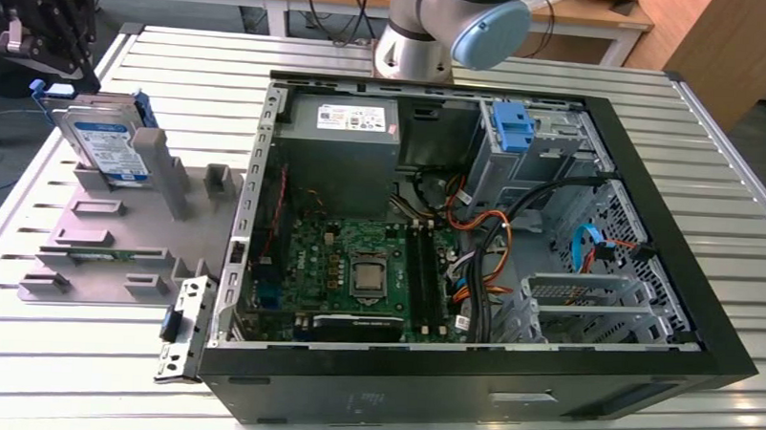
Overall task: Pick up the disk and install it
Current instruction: 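Pick up the disk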
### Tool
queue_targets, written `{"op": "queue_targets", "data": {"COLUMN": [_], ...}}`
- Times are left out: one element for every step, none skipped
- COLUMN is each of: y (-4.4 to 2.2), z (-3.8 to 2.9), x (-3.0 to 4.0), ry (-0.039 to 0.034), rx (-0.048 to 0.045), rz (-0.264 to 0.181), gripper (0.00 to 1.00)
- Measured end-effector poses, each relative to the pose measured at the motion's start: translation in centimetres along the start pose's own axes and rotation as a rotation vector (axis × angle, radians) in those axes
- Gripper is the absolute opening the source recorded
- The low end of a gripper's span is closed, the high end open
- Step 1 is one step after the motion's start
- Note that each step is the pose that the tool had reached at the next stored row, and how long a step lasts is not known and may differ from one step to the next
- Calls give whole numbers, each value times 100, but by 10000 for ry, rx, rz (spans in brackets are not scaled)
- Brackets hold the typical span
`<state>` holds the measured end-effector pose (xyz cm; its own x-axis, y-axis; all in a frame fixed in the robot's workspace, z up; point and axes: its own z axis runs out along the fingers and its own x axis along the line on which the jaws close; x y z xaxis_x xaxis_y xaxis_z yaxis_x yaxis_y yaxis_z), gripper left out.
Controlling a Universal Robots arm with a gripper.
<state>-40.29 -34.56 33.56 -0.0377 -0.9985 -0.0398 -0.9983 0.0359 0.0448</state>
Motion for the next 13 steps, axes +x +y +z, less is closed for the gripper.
{"op": "queue_targets", "data": {"y": [3, 8, 11, 11, 11, 13, 14, 14, 14, 15, 14, 14, 14], "z": [3, 5, 5, 5, 5, 6, 8, 8, 8, 8, 9, 9, 9], "x": [0, 0, 0, 0, 0, 0, -1, -1, -1, -1, -1, -1, -1], "ry": [-2, -3, -2, -2, -1, -1, -1, -1, -1, -1, -1, -2, -1], "rx": [3, 5, 4, 3, 3, 3, 2, 2, 2, 1, 2, 2, 2], "rz": [0, 1, 0, -1, -1, -1, 0, 0, 0, 0, -1, -1, -1], "gripper": [11, 11, 11, 11, 11, 11, 11, 11, 11, 11, 11, 11, 11]}}
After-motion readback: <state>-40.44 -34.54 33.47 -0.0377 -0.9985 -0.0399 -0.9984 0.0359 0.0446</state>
